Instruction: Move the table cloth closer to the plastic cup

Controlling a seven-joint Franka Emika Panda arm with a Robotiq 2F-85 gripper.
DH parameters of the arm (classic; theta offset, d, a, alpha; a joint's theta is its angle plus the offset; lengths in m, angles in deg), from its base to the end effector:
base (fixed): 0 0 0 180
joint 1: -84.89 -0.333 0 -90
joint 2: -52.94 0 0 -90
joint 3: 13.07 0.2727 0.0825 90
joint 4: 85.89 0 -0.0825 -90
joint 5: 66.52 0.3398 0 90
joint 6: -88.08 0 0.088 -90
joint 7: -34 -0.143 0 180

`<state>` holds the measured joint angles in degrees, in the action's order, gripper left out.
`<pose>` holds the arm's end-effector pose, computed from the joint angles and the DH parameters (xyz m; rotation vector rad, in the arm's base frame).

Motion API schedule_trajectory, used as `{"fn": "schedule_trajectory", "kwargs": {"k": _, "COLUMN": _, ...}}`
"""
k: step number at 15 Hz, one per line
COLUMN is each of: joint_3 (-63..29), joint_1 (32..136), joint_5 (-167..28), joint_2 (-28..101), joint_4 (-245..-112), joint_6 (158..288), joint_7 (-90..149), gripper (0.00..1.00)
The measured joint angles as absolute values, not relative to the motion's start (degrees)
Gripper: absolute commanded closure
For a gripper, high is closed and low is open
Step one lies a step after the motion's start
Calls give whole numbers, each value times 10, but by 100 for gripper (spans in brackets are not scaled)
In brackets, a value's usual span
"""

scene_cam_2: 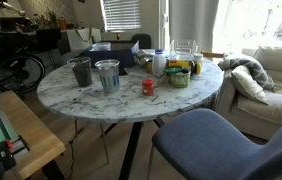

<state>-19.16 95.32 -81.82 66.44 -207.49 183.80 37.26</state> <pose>0.3944 -0.1551 0.4348 2.9110 -0.2480 -0.3720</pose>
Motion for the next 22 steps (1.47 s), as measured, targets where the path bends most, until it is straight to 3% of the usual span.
{"fn": "schedule_trajectory", "kwargs": {"k": 16, "joint_3": -191, "joint_1": 950, "joint_5": -818, "joint_2": 664, "joint_4": -2074, "joint_6": 1838, "joint_7": 373, "gripper": 0}}
{"fn": "schedule_trajectory", "kwargs": {"k": 22, "joint_3": -124, "joint_1": 862, "joint_5": -747, "joint_2": 642, "joint_4": -2065, "joint_6": 1881, "joint_7": 365, "gripper": 0}}
